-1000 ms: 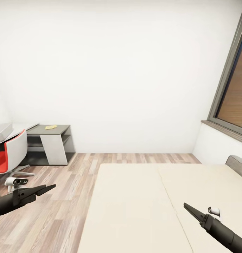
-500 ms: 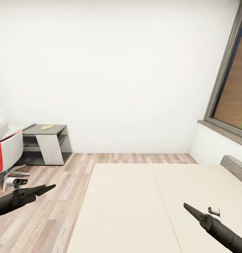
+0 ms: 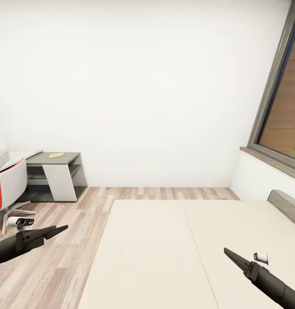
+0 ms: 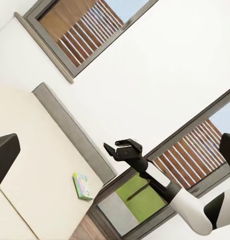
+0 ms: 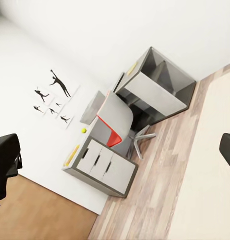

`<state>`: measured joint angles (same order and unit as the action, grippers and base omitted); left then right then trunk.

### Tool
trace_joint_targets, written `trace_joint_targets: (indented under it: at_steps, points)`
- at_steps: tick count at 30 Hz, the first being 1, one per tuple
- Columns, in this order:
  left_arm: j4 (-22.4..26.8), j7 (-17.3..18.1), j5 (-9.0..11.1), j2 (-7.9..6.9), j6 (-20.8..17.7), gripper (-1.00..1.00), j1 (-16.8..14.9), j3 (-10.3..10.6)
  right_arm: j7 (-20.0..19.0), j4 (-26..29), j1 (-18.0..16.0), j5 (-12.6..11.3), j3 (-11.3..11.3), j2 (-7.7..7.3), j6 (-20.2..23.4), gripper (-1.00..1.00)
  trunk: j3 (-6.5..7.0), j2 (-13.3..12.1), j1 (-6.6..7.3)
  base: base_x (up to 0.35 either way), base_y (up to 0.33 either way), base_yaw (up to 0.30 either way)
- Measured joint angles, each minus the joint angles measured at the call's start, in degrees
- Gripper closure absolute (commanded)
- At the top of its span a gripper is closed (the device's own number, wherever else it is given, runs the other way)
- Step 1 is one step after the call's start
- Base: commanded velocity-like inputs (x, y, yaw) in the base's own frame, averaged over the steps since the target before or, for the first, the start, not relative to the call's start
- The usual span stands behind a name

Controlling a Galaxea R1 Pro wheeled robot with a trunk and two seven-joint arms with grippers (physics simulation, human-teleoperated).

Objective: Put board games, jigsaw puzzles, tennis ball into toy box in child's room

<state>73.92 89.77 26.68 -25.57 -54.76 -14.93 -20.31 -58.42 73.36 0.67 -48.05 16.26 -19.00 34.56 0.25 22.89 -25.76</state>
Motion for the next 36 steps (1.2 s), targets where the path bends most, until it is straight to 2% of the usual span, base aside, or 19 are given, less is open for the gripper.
trace_joint_targets:
  at_steps: [16, 21, 25, 27, 29, 30, 31, 32, 34, 35, 36]
  points:
    - [0.0, 0.0, 0.0, 0.00, 0.0, -1.00, 0.0, 0.0, 0.3, 0.0, 0.0, 0.0, 0.0, 0.02, 0.1, -1.00, 0.00, 0.0, 0.00, 0.000, 0.000, 0.000]
    - [0.0, 0.0, 0.0, -0.03, 0.0, -1.00, 0.0, 0.0, 2.2, 0.9, 0.0, 0.0, -0.1, 0.03, 0.2, -1.00, 0.00, 0.0, 0.00, 0.000, 0.000, 0.000]
    - [0.0, 0.0, 0.0, -0.06, 0.0, -1.00, 0.0, 0.0, 10.2, 3.3, -0.8, -0.1, -1.9, 0.29, 1.6, -1.00, 0.02, 0.0, 0.00, 0.000, 0.000, 0.000]
    - [0.0, 0.0, 0.0, -0.06, 0.0, -1.00, 0.0, 0.0, 21.4, 4.3, -3.3, -0.2, -4.7, 1.27, 4.0, -1.00, 0.02, 0.0, -0.01, 0.000, 0.000, 0.000]
    - [0.0, 0.0, 0.0, -0.03, 0.0, -1.00, 0.0, 0.0, 28.1, 4.4, -5.4, -0.3, -6.5, 2.07, 5.3, -1.00, 0.02, 0.0, 0.00, 0.000, 0.000, 0.000]
    - [0.0, 0.0, 0.0, -0.02, 0.0, -1.00, 0.0, 0.0, 35.0, 4.3, -7.7, -0.5, -8.3, 3.24, 6.8, -1.00, 0.03, 0.0, -0.01, 0.000, 0.000, 0.000]
    - [0.0, 0.0, 0.0, -0.01, 0.0, -1.00, 0.0, 0.0, 38.7, 4.1, -8.9, -0.6, -9.4, 3.99, 7.5, -1.00, 0.02, 0.0, 0.00, 0.000, 0.000, 0.000]
    - [0.0, 0.0, 0.0, 0.00, 0.0, -1.00, 0.0, 0.0, 46.2, 3.6, -11.1, -0.7, -11.5, 5.60, 8.6, -1.00, 0.03, 0.0, -0.01, 0.000, 0.000, 0.000]
    - [0.0, 0.0, 0.0, 0.00, 0.0, -1.00, 0.0, 0.0, 54.0, 2.7, -13.3, -0.8, -13.7, 7.27, 9.4, -1.00, 0.02, 0.0, 0.00, 0.000, 0.000, 0.000]
    - [0.0, 0.0, -0.1, 0.00, 0.0, -1.00, 0.0, 0.0, 60.7, 1.1, -15.1, -0.1, -15.4, 8.83, 10.0, -1.00, 0.02, 0.0, -0.01, 0.000, 0.000, 0.000]
    - [0.0, 0.0, -0.1, 0.00, 0.0, -1.00, 0.0, 0.0, 64.0, 0.2, -15.9, 0.1, -16.1, 9.66, 10.2, -1.00, 0.02, 0.0, 0.00, 0.000, 0.000, 0.000]
